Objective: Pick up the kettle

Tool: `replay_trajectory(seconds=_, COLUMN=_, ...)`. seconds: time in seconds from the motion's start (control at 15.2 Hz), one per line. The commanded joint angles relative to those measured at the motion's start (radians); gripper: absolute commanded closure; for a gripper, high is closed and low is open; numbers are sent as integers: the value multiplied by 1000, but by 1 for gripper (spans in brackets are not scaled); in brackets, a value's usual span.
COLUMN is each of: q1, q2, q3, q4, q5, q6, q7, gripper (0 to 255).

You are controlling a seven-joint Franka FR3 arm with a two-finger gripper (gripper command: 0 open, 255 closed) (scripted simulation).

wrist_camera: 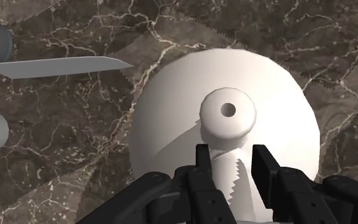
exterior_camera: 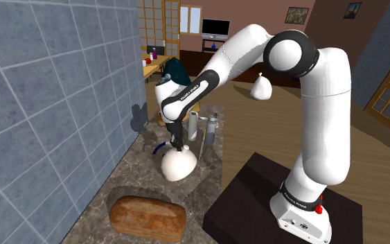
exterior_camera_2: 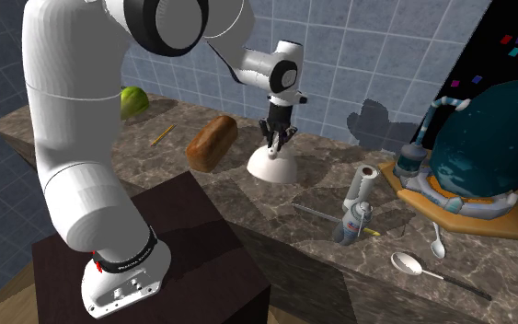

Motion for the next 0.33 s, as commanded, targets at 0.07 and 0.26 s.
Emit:
replay_trajectory(seconds=0.07, q1=-1, q2=-30, q3=3, q4=4, q5=7, q6=-32, q7=-5, gripper=255)
replay_trajectory(seconds=0.26, q1=-2, q2=-40, q3=4, q4=6, q5=9, q6=-45, q7=-7, gripper=255)
